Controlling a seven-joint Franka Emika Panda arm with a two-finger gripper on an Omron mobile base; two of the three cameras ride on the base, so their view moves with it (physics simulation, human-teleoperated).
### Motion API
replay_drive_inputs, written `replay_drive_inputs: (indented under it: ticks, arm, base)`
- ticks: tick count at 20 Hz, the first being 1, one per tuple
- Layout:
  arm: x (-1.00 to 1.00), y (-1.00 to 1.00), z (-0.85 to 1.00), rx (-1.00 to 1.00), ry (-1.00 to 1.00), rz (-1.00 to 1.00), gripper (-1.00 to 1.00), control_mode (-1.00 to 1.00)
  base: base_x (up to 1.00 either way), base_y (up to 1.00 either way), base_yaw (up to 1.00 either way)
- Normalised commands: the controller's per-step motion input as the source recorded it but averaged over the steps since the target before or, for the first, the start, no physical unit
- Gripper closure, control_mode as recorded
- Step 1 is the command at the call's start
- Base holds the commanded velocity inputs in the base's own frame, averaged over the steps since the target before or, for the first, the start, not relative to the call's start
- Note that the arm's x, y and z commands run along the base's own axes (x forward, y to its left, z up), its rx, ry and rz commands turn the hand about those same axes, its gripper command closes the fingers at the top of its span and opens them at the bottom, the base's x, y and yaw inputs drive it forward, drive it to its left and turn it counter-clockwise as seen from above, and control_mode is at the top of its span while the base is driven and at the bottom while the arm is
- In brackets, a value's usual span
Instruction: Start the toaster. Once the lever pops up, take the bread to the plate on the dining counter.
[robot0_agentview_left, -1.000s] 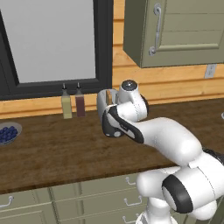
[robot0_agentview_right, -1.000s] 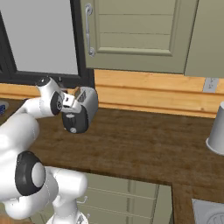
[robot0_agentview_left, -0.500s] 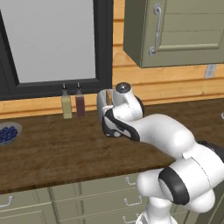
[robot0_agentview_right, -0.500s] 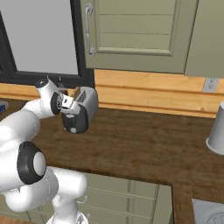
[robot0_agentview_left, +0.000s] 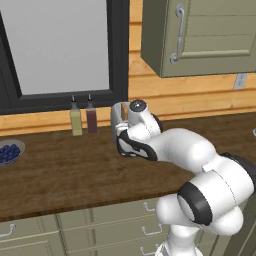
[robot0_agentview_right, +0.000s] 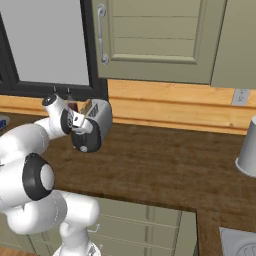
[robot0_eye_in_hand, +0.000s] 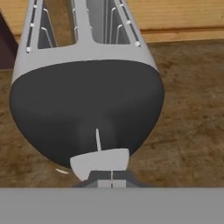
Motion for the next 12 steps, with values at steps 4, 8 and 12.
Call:
replay_drive_inputs:
  ticks: [4,8,12]
  arm:
    - [0.11,0.01,-0.14,0.0,-0.03,-0.01,1.0,-1.0]
    - [0.05,0.01,-0.2,0.0,-0.02,-0.01,1.0,-1.0]
    - [0.01,0.0,-0.24,0.0,-0.01,-0.01,1.0,-1.0]
  base:
    - [0.0,0.0,0.0]
    - [0.0,0.0,0.0]
    - [0.0,0.0,0.0]
